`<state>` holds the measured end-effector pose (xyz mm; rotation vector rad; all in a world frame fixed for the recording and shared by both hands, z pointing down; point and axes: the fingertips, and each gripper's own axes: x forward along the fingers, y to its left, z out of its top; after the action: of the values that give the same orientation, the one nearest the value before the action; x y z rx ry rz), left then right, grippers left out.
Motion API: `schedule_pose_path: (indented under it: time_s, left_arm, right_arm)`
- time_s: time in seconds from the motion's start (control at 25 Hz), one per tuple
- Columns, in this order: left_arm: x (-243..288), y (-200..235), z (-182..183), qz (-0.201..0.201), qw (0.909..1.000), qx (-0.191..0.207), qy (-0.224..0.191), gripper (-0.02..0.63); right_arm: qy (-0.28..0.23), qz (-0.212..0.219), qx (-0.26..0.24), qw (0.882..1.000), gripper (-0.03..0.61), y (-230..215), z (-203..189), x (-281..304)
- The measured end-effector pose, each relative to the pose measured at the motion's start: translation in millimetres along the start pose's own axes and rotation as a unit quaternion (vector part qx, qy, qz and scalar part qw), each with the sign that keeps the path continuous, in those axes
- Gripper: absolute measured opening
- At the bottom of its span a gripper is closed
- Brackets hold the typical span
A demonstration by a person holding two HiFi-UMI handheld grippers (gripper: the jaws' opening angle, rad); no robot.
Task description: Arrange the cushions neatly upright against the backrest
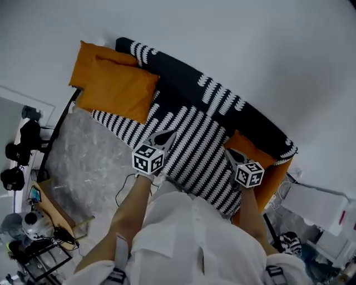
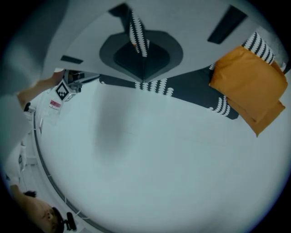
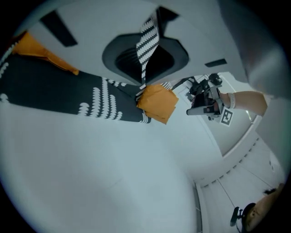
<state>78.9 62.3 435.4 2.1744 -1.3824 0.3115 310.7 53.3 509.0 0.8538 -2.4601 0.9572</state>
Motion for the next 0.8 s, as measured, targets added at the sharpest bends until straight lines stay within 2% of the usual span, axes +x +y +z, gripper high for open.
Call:
schedule_pose_path:
  time_s: [0.12, 0.28, 0.56, 0.8]
  left_arm:
    - [-39, 32, -6, 0.026, 0.9996, -0.007, -0.005, 0.017]
    - [-80, 80, -6, 0.052, 0.998, -0.025, -0.026, 0.017]
    - [-136, 169, -2, 0.042, 0.9971, -0.044, -0.045, 0.017]
    - [-188, 255, 5, 0.045, 0.9972, -0.036, -0.047, 0.017]
  right_arm:
    - [0.025, 0.045, -0.027, 0.998, 0.034, 43, 0, 28]
    - [0.028, 0.072, -0.039, 0.996, 0.04, 91, 14, 71]
    - [0.02, 0.062, -0.047, 0.997, 0.043, 176, 43, 154]
    - [0.015, 0.056, -0.033, 0.998, 0.057, 241, 53, 228]
